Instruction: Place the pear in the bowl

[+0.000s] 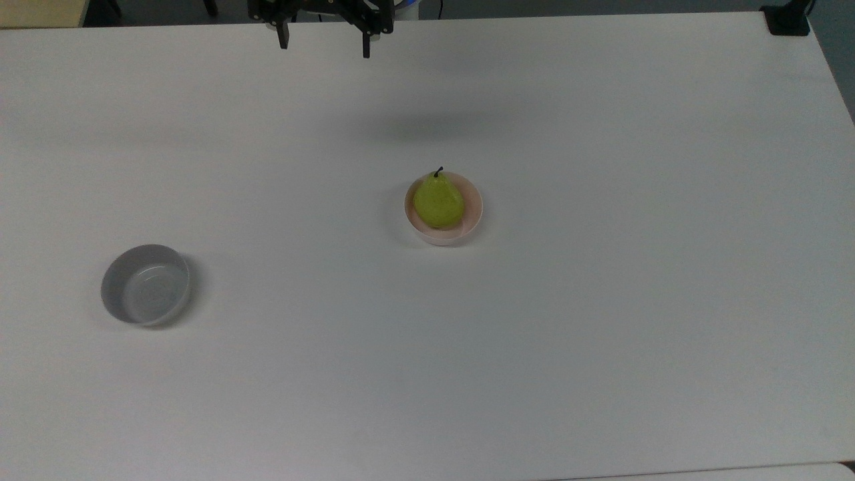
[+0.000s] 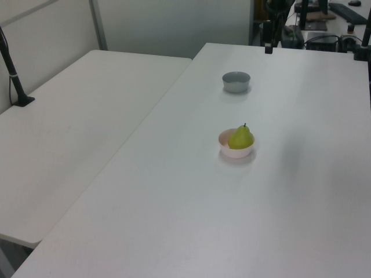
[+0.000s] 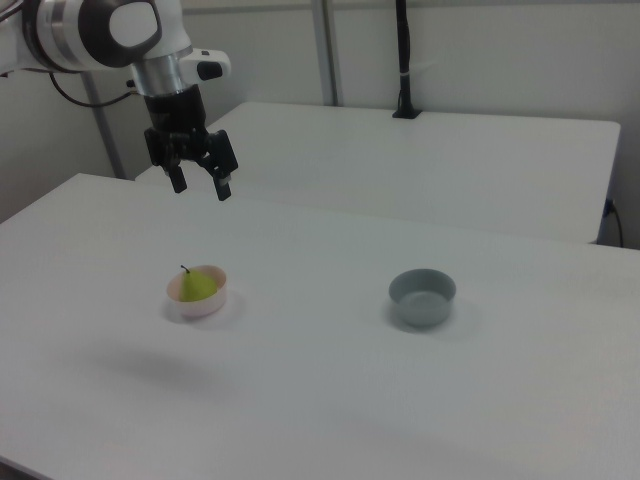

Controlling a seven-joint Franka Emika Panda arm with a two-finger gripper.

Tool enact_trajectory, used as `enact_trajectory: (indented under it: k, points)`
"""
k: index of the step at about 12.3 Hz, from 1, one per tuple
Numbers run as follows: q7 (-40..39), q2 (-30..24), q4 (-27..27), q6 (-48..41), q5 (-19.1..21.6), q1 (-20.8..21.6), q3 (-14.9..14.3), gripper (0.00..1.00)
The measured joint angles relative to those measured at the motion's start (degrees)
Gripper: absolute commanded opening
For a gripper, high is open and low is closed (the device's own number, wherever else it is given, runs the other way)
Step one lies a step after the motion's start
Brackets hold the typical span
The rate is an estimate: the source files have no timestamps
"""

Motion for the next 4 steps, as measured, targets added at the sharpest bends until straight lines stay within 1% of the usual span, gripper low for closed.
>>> enact_trajectory:
  k: [4]
  points:
    - [0.0, -0.57, 0.77, -0.44, 0.0, 0.01, -1.13, 1.0]
